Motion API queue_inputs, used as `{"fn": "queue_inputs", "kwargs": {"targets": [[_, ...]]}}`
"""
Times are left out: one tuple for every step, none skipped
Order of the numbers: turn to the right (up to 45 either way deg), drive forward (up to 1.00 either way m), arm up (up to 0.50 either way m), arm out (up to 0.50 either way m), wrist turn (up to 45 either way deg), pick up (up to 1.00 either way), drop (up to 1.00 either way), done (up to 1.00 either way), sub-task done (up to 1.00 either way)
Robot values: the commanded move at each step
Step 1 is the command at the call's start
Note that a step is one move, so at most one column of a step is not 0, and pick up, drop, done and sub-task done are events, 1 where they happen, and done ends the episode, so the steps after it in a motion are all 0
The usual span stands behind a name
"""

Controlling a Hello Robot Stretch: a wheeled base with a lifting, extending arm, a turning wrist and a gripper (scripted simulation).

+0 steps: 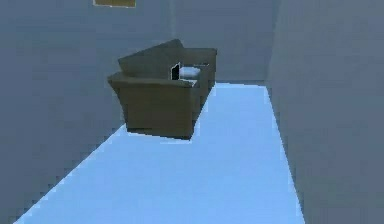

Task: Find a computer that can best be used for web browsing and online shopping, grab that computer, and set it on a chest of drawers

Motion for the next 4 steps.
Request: {"fn": "queue_inputs", "kwargs": {"targets": [[0.0, 1.00, 0.00, 0.00, 0.0, 0.00, 0.00, 0.00, 0.00], [0.0, 0.70, 0.00, 0.00, 0.0, 0.00, 0.00, 0.00, 0.00], [-45.0, 0.00, 0.00, 0.00, 0.0, 0.00, 0.00, 0.00, 0.00], [-45.0, 0.00, 0.00, 0.00, 0.0, 0.00, 0.00, 0.00, 0.00]]}}
